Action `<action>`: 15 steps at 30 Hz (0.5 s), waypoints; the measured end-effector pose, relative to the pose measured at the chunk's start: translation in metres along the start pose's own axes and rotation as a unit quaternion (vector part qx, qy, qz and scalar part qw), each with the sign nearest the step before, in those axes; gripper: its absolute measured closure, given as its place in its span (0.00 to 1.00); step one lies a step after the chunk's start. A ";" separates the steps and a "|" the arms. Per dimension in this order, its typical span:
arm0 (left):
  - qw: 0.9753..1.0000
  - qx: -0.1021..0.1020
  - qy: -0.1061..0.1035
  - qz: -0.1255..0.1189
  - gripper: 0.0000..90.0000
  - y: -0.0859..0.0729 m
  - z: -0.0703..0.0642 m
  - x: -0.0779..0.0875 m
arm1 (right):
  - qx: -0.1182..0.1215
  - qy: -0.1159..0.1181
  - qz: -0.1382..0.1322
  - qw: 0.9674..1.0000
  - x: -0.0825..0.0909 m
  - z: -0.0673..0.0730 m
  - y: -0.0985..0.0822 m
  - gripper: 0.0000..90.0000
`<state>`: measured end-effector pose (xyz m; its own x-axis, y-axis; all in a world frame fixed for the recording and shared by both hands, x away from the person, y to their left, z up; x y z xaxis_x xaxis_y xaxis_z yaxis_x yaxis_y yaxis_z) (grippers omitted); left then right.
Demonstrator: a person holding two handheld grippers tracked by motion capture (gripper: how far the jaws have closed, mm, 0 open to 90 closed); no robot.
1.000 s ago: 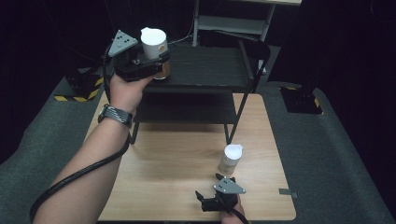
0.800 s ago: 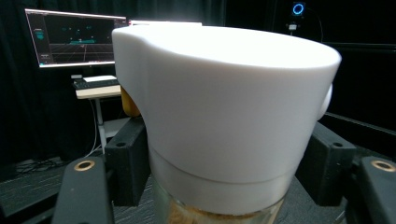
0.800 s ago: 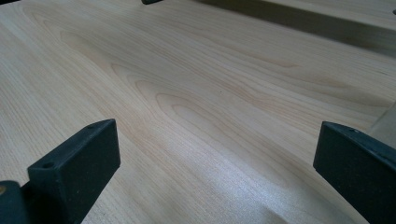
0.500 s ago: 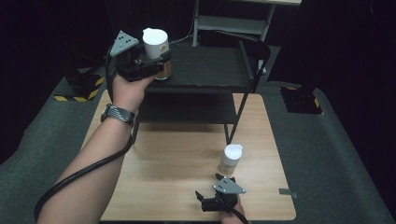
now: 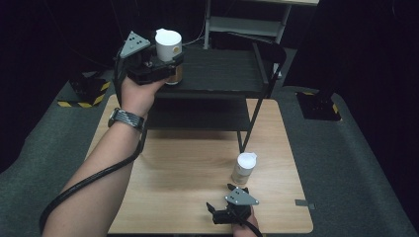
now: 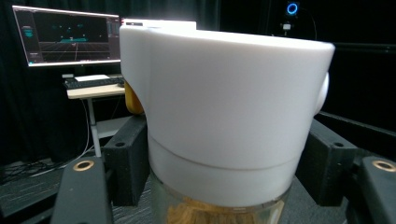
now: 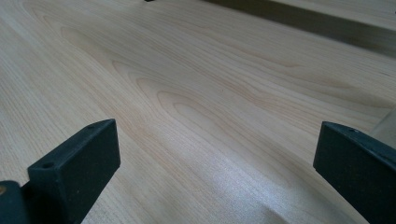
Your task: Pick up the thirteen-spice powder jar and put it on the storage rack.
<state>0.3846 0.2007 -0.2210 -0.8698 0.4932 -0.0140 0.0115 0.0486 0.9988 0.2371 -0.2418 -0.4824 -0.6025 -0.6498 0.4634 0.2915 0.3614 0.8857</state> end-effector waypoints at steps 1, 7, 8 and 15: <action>1.000 0.000 0.000 0.000 0.33 0.000 0.000 0.000 | 0.000 0.000 0.000 1.000 0.000 0.000 0.000 0.00; 1.000 0.003 0.001 -0.004 0.33 -0.003 0.001 -0.002 | 0.000 0.001 0.000 1.000 0.000 0.000 0.000 0.00; 1.000 0.003 0.001 -0.004 0.33 -0.003 0.001 -0.002 | 0.000 0.001 0.000 1.000 0.000 0.000 0.000 0.00; 1.000 0.006 0.004 -0.004 0.32 -0.003 0.000 -0.001 | 0.001 0.001 -0.002 1.000 0.000 0.000 -0.001 0.00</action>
Point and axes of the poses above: each handheld gripper's, and its own axes: x roughly backward along the jaws, y roughly out of its top, z roughly to its left, the point moved 3 cm from there along -x, roughly forward along the jaws, and after that the axes turned 3 degrees about y, right-handed, at the moved point
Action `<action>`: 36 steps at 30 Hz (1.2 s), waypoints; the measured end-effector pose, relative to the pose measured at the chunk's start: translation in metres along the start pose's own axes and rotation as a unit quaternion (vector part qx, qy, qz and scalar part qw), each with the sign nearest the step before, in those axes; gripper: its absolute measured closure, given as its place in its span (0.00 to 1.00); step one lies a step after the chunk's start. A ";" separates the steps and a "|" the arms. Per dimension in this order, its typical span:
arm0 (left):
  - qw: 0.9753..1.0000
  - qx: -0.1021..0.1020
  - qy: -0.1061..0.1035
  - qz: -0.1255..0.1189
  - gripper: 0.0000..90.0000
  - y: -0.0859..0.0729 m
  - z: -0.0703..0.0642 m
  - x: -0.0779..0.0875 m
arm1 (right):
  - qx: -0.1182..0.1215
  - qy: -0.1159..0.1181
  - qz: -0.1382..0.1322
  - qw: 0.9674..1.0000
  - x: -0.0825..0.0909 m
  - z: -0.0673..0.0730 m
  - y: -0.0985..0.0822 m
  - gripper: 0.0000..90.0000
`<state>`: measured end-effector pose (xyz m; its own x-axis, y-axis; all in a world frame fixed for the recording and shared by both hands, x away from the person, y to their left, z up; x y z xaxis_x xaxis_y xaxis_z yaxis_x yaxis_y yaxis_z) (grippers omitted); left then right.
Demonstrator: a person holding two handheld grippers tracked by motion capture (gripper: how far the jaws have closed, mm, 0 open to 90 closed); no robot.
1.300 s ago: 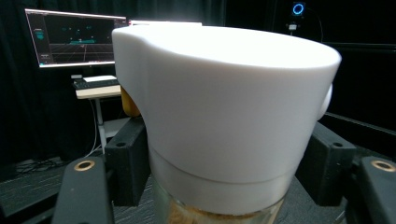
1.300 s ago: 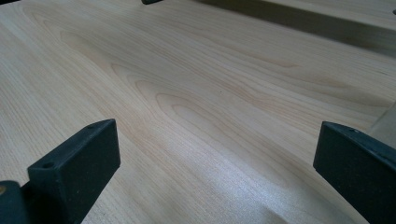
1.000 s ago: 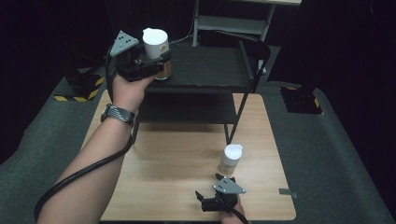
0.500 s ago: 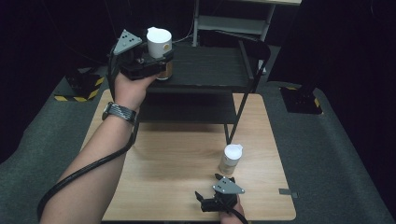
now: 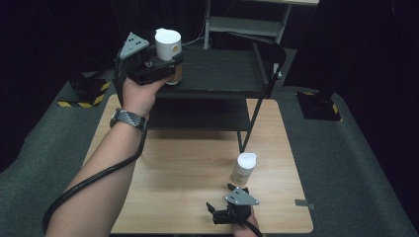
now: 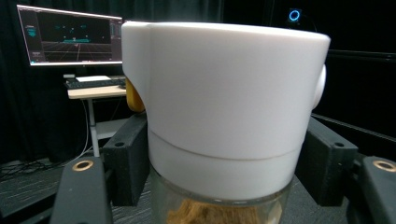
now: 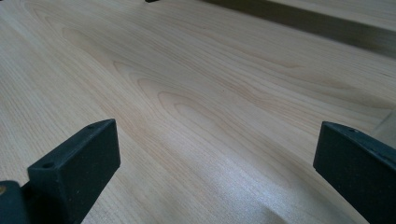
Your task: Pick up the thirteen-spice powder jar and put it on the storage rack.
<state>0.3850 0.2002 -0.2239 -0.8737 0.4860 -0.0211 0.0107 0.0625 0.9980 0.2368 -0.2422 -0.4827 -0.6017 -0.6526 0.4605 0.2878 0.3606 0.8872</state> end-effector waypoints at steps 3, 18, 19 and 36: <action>1.000 0.005 0.002 0.000 0.30 0.000 0.000 0.001 | 0.000 0.000 -0.001 1.000 0.000 0.000 0.000 0.00; 1.000 -0.010 0.010 0.014 0.10 0.007 -0.007 0.008 | -0.001 -0.001 0.001 1.000 0.000 0.000 0.000 0.00; 1.000 -0.010 0.010 0.014 0.08 0.007 -0.007 0.008 | -0.001 -0.001 0.001 1.000 0.000 0.000 0.000 0.00; 1.000 -0.005 0.008 0.006 0.00 -0.002 -0.004 0.032 | 0.004 -0.004 0.002 1.000 -0.001 0.003 0.001 0.00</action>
Point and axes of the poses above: each handheld gripper's, and its own axes: x roughly backward along the jaws, y roughly out of its top, z roughly to its left, the point moved 3 cm from there along -x, roughly forward along the jaws, and after that the axes turned 3 degrees about y, right-handed, at the moved point
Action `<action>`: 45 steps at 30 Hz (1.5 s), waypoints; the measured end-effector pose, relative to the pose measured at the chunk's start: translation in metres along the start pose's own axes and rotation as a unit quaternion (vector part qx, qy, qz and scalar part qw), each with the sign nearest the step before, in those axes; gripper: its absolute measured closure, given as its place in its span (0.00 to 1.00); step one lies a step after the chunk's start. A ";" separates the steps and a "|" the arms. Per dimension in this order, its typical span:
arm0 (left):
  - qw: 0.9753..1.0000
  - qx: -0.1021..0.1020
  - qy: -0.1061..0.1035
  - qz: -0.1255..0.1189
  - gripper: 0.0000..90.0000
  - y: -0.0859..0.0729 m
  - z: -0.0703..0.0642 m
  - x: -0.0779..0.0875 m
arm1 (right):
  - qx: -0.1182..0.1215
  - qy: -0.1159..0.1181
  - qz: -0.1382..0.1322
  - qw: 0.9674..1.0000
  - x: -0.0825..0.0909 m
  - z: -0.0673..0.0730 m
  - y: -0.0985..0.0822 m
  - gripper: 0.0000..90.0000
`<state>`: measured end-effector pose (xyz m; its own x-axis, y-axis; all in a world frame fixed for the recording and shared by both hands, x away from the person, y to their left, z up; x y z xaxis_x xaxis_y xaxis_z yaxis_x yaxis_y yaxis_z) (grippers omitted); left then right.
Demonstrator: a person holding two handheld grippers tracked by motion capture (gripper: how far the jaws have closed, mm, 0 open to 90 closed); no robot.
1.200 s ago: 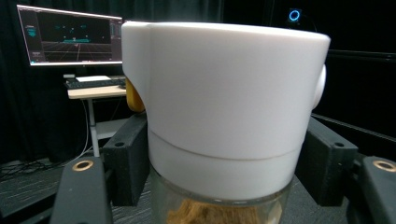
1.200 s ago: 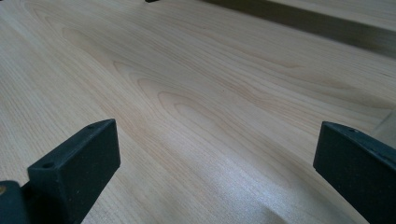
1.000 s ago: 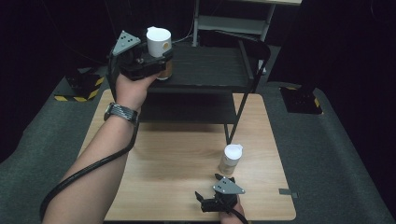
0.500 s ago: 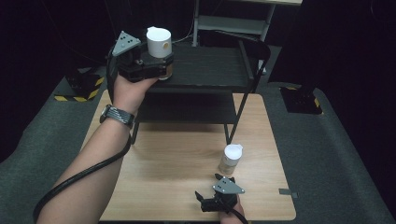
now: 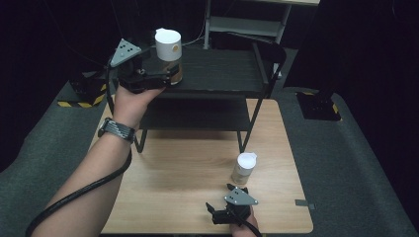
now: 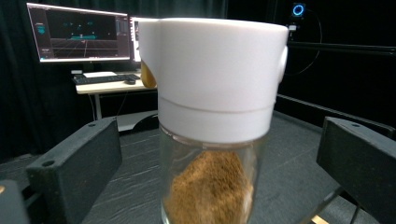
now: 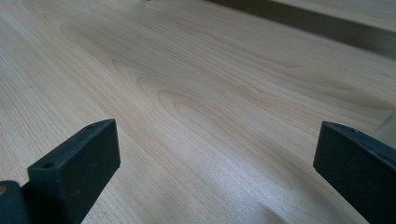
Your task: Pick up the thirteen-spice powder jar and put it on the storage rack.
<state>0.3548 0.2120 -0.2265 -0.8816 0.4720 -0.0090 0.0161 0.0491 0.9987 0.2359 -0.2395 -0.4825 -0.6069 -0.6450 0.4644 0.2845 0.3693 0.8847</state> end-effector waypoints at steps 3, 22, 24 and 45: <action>1.000 -0.006 -0.003 0.003 0.00 -0.002 0.001 0.008 | 0.000 0.001 0.001 1.000 0.000 0.000 0.000 0.00; 0.999 -0.028 -0.028 0.017 0.00 -0.027 -0.001 0.053 | 0.001 -0.002 0.000 1.000 0.000 0.001 0.000 0.00; 0.999 -0.033 -0.029 0.023 0.00 -0.032 -0.003 0.057 | 0.001 -0.002 0.001 1.000 0.000 0.001 0.000 0.00; 0.997 -0.034 -0.039 0.050 0.00 -0.098 -0.001 0.084 | 0.006 -0.004 0.002 1.000 0.000 0.003 0.000 0.00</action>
Point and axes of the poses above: each handheld gripper's, and its own axes: x roughly backward along the jaws, y roughly out of its top, z roughly to its left, the point moved 3 cm from there along -x, roughly forward along the jaws, and after that the axes turned 3 degrees about y, right-handed, at the moved point
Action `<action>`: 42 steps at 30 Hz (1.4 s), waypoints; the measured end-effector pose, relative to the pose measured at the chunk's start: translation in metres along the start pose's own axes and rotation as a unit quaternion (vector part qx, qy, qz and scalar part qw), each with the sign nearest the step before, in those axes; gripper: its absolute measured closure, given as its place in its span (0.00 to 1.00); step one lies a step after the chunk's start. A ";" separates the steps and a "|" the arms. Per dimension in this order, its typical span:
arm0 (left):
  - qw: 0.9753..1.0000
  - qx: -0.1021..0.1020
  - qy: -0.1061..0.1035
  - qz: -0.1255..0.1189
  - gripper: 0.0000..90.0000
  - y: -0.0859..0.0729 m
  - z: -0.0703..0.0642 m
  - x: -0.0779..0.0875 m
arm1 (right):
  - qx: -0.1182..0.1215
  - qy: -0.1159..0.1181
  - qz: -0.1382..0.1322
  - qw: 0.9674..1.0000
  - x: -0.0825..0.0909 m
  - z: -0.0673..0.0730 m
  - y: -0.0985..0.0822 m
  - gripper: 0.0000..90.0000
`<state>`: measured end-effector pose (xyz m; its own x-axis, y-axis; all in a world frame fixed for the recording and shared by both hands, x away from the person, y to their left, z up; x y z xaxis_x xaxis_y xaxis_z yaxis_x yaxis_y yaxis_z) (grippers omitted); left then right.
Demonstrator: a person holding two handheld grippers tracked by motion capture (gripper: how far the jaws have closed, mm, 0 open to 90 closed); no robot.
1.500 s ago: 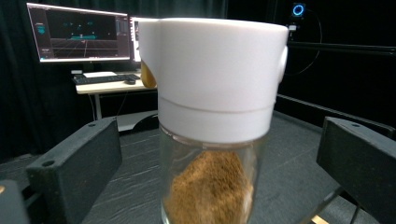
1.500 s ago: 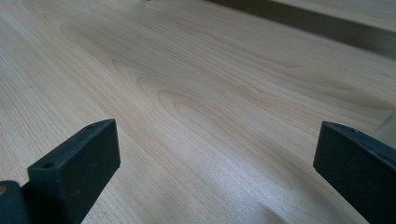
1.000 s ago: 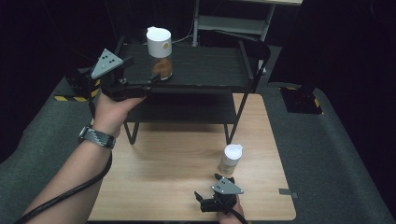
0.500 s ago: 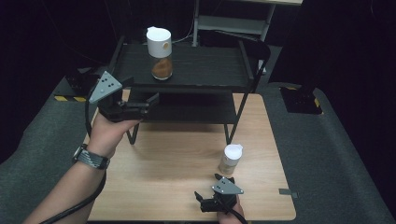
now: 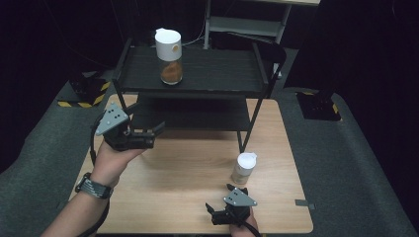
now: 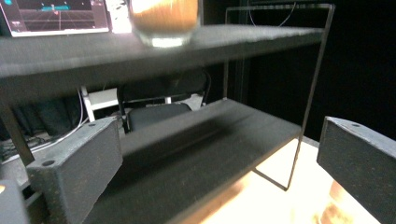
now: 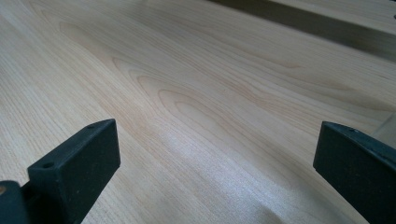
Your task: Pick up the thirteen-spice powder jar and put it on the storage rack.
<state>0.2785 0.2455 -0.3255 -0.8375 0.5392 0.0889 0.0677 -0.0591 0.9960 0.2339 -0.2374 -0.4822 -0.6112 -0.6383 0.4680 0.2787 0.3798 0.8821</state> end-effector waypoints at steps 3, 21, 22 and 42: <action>1.000 0.000 -0.003 0.006 0.00 -0.013 -0.002 0.002 | 0.000 0.000 0.000 1.000 0.000 0.000 0.000 0.00; 0.999 0.007 -0.015 0.035 0.01 -0.096 -0.019 0.015 | 0.000 0.002 0.002 1.000 0.000 0.000 0.001 0.00; 0.999 0.007 -0.015 0.035 0.00 -0.096 -0.019 0.015 | 0.000 0.002 0.002 1.000 0.000 0.000 0.001 0.00; 0.993 0.007 -0.034 0.109 0.01 -0.168 -0.034 0.019 | 0.000 0.004 -0.001 1.000 0.000 -0.001 0.000 0.00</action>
<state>0.2327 0.2373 -0.4913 -0.7640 0.5697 0.3029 0.2518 -0.1690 0.9529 0.2345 -0.2384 -0.4822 -0.6049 -0.6447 0.4674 0.2787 0.3785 0.8827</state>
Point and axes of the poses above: each handheld gripper's, and its own axes: x roughly backward along the jaws, y roughly out of its top, z roughly to its left, the point moved 3 cm from there along -x, roughly forward along the jaws, and after that the axes turned 3 degrees about y, right-handed, at the moved point
